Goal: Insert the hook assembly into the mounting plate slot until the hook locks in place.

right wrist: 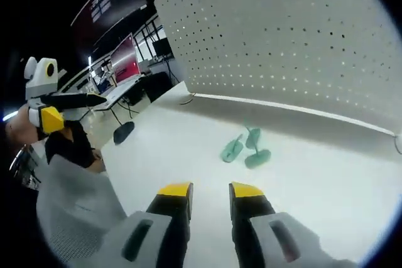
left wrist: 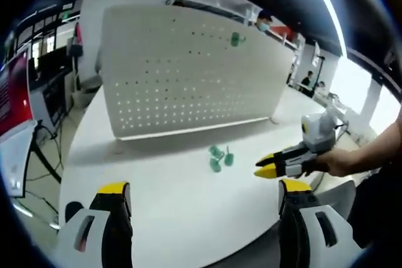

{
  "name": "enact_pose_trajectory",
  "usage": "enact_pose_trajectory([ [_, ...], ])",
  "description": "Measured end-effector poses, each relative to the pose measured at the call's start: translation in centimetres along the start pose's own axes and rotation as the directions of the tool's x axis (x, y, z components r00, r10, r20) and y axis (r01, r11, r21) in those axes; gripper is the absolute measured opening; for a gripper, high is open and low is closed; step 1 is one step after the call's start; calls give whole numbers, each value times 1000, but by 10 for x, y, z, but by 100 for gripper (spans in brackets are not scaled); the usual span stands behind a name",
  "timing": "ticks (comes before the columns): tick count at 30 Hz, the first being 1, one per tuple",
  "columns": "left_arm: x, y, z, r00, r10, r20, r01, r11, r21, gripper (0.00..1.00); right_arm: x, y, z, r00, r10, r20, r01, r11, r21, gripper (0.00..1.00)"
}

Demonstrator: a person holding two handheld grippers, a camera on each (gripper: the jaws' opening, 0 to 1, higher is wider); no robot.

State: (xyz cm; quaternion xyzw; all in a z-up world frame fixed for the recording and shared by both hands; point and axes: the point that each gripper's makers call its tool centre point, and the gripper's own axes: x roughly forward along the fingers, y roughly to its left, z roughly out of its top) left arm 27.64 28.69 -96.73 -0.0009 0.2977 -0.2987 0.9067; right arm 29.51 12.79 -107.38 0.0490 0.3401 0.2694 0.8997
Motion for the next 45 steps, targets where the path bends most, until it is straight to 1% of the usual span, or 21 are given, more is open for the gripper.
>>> enact_pose_trajectory([
  [2,0,2,-1,1000,0,-1,0,1000,-7,98,9,-2,-2,1000,-1,-26,1,1000,-30,20],
  [5,1,3,-3,1000,3,-6,-3,1000,-7,98,18,-4,3,1000,1,-25,-2,999,-33,19],
  [7,1,3,-3,1000,-2,-4,2,1000,-17,98,24,-4,5,999,7,-34,-8,999,-34,18],
  [10,0,5,-1,1000,-10,13,11,999,-52,98,31,-5,10,999,10,-37,-11,1000,-20,18],
  [13,0,7,-3,1000,-4,9,4,999,-53,98,37,-6,15,999,11,-35,-12,1000,-15,18],
  [16,0,7,-4,1000,-10,3,10,998,-60,98,46,-10,20,999,4,-39,-5,1000,-14,18],
  [21,0,9,-4,1000,-11,-3,11,998,-63,98,59,-20,26,999,-15,-48,16,1000,24,18],
  [23,0,10,-3,1000,-11,-3,11,998,-62,98,63,-25,25,998,-25,-65,27,999,37,18],
  [24,0,11,-3,1000,-9,-5,9,998,-62,98,65,-27,25,997,-27,-68,31,998,57,18],
  [27,0,13,-1,1000,-7,-4,6,998,-62,98,68,-33,25,996,-36,-80,42,996,80,18],
  [29,1,15,0,1000,-6,-3,6,998,-63,97,70,-35,26,996,-40,-79,48,994,94,18],
  [30,1,16,0,1000,-2,-1,2,998,-64,97,71,-35,29,997,-39,-69,47,992,115,18],
  [34,2,17,0,1000,1,6,-1,997,-76,97,77,-36,30,996,-38,-77,47,992,118,17],
  [37,2,15,-5,1000,-4,-6,4,997,-77,97,82,-38,33,996,-43,-80,53,991,126,17],
  [40,2,16,-9,1000,-5,-18,4,997,-78,97,86,-41,33,994,-54,-93,68,984,165,15],
  [41,2,16,-10,1000,-4,-20,2,997,-81,97,87,-43,31,992,-63,-108,81,980,179,14],
  [43,2,17,-10,1000,-3,-21,1,996,-84,97,90,-46,32,991,-68,-113,89,978,186,13],
  [45,2,18,-9,1000,0,-19,-1,997,-81,97,92,-48,31,990,-72,-124,98,971,218,12],
])
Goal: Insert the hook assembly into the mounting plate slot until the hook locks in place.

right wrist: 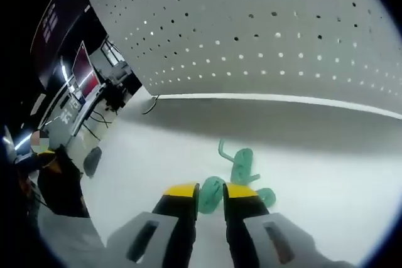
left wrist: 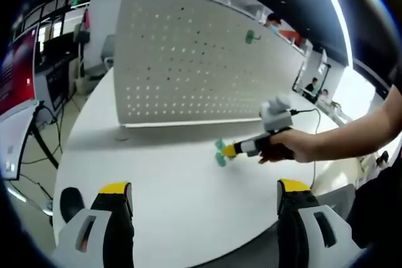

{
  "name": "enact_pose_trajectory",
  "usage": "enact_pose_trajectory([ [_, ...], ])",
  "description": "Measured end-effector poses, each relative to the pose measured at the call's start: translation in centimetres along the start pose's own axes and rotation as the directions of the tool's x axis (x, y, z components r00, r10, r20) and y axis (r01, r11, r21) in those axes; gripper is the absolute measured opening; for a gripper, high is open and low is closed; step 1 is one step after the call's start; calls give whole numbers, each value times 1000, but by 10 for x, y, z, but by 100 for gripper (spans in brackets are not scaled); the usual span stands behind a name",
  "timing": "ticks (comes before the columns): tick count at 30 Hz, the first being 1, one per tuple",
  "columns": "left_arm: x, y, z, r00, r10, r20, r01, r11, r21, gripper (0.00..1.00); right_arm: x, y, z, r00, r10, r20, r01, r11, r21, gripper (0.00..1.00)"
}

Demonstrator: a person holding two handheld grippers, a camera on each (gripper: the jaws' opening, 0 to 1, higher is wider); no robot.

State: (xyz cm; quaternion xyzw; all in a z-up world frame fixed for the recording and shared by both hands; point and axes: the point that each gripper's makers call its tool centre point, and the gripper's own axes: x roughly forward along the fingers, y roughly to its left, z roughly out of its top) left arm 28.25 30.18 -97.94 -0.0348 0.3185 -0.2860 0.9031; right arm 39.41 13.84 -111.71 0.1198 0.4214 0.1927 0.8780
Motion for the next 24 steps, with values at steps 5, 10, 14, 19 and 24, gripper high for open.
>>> enact_pose_trajectory([
  [5,0,1,-1,1000,2,-1,-2,1000,1,96,4,-1,3,1000,-12,-4,12,999,32,7],
  [10,1,1,0,1000,0,2,0,1000,-4,96,4,-1,4,1000,-21,-14,22,998,54,3],
  [14,2,0,-1,1000,-5,-4,5,1000,1,96,3,2,5,1000,-18,-20,19,998,60,0],
  [19,4,-2,-1,1000,-9,-2,9,1000,0,96,3,0,4,1000,-23,-15,24,998,65,0],
  [24,3,-4,0,1000,-16,-8,16,1000,4,95,1,3,5,1000,-12,-10,13,996,84,0],
])
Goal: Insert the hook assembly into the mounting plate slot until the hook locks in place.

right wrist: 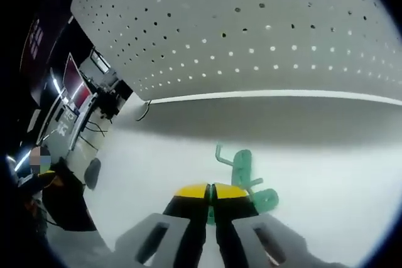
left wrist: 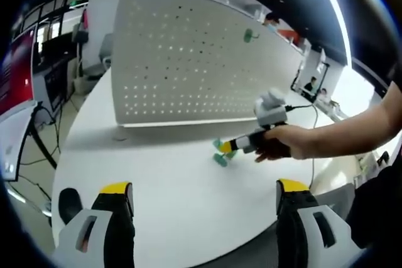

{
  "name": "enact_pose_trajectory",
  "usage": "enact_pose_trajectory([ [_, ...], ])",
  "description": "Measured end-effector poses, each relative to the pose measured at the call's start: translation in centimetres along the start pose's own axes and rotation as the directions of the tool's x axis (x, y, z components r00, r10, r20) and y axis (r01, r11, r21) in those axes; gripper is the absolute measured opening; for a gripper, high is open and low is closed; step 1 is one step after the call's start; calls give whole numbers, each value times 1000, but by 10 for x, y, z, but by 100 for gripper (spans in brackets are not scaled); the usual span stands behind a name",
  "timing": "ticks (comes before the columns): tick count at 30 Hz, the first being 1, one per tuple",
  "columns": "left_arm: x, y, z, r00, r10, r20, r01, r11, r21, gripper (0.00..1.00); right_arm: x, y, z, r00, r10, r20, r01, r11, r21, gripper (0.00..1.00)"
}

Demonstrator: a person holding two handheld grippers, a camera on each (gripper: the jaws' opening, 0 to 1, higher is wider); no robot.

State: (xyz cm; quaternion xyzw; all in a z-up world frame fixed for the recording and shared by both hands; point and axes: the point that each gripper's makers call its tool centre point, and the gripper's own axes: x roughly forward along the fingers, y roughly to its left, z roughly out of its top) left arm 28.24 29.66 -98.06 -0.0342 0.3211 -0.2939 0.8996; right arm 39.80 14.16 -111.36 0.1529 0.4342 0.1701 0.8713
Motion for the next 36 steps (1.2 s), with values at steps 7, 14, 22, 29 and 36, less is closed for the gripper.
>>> enact_pose_trajectory([
  [7,-1,0,2,1000,-1,5,1,1000,10,95,-4,6,7,1000,8,26,-8,1000,1,0],
  [14,-1,-4,0,1000,-3,-2,4,1000,16,95,-11,10,14,999,16,47,-16,1000,-5,0],
  [22,1,-11,-4,1000,-11,-7,11,1000,14,95,-27,19,26,994,36,107,-39,999,20,0],
  [29,3,-10,5,1000,-20,1,20,1000,9,95,-45,34,44,984,70,163,-71,997,-2,0],
  [36,6,-13,16,1000,-22,-2,22,1000,20,94,-70,53,73,963,111,247,-103,994,-47,0],
])
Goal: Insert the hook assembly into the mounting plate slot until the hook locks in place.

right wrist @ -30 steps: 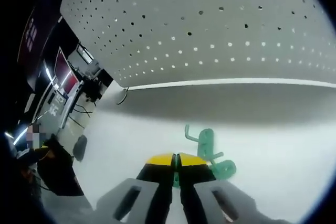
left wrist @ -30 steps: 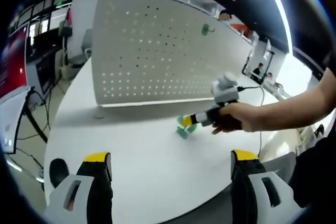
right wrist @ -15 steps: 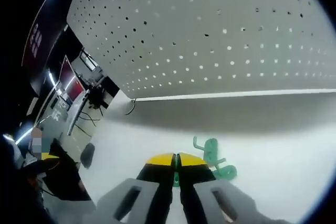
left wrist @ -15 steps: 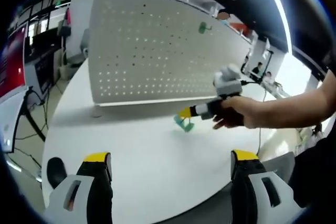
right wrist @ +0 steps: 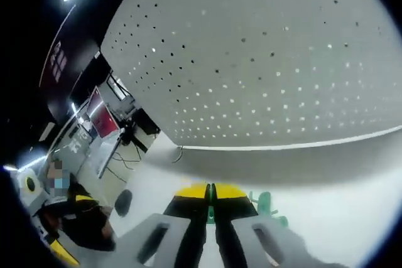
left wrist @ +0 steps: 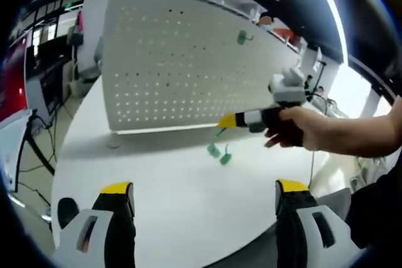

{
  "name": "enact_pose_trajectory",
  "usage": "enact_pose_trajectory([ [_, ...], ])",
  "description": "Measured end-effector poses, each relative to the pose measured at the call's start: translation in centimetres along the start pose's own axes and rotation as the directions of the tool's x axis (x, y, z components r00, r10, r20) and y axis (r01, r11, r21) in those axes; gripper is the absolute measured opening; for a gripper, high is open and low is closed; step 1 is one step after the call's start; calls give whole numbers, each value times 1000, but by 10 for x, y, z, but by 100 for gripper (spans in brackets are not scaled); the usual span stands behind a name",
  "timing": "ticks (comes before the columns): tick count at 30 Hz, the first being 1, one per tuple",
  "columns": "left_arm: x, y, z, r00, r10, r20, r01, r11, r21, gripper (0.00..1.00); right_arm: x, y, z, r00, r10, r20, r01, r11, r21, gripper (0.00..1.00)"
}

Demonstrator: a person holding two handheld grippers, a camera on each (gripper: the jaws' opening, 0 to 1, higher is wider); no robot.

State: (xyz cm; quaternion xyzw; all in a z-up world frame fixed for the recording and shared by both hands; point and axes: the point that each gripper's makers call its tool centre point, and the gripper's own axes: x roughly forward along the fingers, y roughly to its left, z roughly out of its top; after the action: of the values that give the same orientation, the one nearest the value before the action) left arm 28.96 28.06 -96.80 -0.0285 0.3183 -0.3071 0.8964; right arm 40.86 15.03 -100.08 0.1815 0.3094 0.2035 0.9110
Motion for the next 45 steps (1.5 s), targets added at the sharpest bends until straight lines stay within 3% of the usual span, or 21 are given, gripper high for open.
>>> enact_pose_trajectory([
  [6,4,-6,12,1000,-19,6,19,999,-47,92,-18,29,23,994,69,90,-68,998,-8,0],
  [12,7,-6,22,1000,-19,4,19,998,-62,90,-38,56,34,981,124,151,-121,992,-27,0],
  [14,9,-7,27,999,-30,15,31,996,-83,88,-45,67,38,970,156,186,-151,988,-39,0],
  [15,9,-7,30,999,-33,21,35,995,-99,87,-49,75,40,957,195,215,-187,981,-55,0],
  [19,13,-6,37,999,-36,38,41,990,-134,85,-54,79,32,951,215,223,-221,975,1,0],
  [26,18,-8,47,997,-35,74,47,986,-160,77,-68,101,34,920,276,277,-274,961,-47,0],
  [31,21,-13,49,995,-58,81,71,982,-174,70,-70,110,28,914,293,281,-287,956,-63,0],
  [35,22,-24,54,985,-127,115,153,954,-256,58,-75,122,28,902,317,294,-307,948,-80,0],
  [41,22,-28,58,976,-162,146,199,935,-294,47,-80,136,30,887,339,313,-321,941,-109,0],
  [45,21,-30,60,972,-175,160,218,923,-316,47,-79,139,26,886,345,310,-327,939,-108,0],
])
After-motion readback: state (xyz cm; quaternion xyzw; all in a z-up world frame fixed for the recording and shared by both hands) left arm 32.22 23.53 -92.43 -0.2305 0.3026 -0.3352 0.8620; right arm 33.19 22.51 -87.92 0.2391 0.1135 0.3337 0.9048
